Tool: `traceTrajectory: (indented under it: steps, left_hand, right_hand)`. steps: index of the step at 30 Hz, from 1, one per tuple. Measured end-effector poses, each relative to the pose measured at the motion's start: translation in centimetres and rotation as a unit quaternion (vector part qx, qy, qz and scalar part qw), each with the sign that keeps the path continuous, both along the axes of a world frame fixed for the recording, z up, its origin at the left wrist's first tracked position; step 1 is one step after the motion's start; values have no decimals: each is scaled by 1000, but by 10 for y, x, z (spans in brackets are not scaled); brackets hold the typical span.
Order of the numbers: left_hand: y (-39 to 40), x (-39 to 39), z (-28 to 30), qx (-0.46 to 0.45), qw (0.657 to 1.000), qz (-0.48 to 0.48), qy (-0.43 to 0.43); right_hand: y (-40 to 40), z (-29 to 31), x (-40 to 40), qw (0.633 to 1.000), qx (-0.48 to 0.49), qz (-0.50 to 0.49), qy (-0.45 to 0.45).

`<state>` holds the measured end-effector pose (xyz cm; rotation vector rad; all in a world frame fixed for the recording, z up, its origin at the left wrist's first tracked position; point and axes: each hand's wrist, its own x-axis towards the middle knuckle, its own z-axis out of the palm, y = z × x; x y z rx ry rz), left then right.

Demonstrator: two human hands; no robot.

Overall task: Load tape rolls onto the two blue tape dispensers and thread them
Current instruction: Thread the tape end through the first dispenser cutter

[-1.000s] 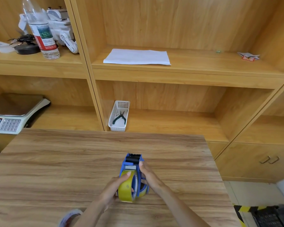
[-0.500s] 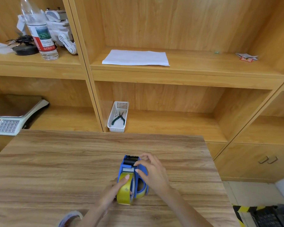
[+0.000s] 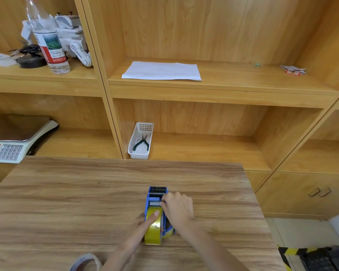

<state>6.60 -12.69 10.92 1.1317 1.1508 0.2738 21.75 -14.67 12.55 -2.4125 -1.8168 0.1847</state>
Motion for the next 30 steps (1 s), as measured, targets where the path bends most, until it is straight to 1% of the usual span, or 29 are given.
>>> traceTrajectory:
  steps: [3,5,8,10,13,19,25,30]
  left_hand:
    - [-1,1,0,10,1000,-1,-7]
    - [-2,3,2,15,1000,-5,-11]
    - [-4,4,0,46,999,-23,-8]
    - [-7,4,0,36,999,-14,-15]
    - [-9,2,-4,22,999,8,-40]
    - [-12,1,0,34,998,12,-60]
    - [-11,3,-2,43,997,19,-59]
    - [-11,5,1,51,996,7,-71]
  right_hand:
    - [3,2,-1,1000,-22,-5,2]
    - [6,6,-2,999,-53,0,-4]
    - [8,10,-2,994,-105,18,-11]
    - [9,10,-1,993,-116,18,4]
    - [8,8,-1,995,-87,-4,44]
    - [4,6,2,992,-42,-34,117]
    - [3,9,8,992,-11,-39,116]
    - [0,5,15,993,57,-14,102]
